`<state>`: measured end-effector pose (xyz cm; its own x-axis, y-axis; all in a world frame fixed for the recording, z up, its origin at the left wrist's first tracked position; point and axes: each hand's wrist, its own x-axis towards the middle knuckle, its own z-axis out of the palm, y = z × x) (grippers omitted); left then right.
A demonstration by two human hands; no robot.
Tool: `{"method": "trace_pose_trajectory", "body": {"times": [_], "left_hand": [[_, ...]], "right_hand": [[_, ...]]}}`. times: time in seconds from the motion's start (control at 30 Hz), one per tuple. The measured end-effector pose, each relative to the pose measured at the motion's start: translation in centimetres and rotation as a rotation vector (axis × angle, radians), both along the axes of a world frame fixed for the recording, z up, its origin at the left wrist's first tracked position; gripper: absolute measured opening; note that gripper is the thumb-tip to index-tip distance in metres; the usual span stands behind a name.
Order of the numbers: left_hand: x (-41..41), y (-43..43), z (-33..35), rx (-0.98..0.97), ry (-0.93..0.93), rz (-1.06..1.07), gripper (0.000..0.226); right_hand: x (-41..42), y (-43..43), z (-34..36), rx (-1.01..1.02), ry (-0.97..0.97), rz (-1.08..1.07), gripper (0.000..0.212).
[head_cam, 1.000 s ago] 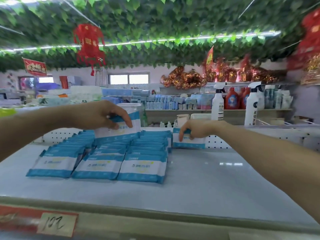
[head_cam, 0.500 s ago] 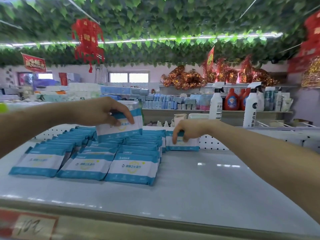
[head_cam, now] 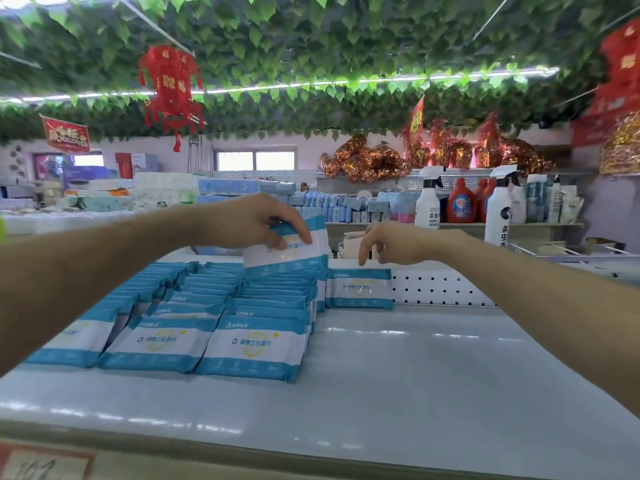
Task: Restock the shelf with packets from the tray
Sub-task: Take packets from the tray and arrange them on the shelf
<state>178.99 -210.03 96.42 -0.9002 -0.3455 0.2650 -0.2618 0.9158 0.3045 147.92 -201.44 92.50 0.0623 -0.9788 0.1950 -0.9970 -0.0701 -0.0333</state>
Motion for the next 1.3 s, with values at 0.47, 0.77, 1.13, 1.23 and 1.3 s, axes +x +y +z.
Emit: {"method": "trace_pose_trajectory", "body": {"times": [0.47,0.77,1.13,1.23,1.3], "left_hand": [[-15.3,-3.2,-7.1,0.073,-0.096,-0.176,0.033],[-16.4,-4.5,-8.4,0.043,-0.111,-0.175,0.035],[-8.0,-5.7,-5.0,0.052,0.031,-0.078,0.029],[-1.0,-6.2,-4.0,0.094,0.097,0.021,0.027],[4.6,-6.0,-3.4,0.101,0.136,0.114,0.026]], "right_hand": [[-7.9,5.6,0.6,-0.054,-0.013,-0.179,0.041],[-7.9,6.0,-0.2,-0.041,-0.003,-0.186,0.040],[-1.0,1.9,0.7,-0.048,0.011,-0.072,0.040],[4.2,-0.6,1.3,-0.078,0.012,0.040,0.034],[8.6,-2.5,2.0,-0.123,-0.006,0.128,0.028]]}}
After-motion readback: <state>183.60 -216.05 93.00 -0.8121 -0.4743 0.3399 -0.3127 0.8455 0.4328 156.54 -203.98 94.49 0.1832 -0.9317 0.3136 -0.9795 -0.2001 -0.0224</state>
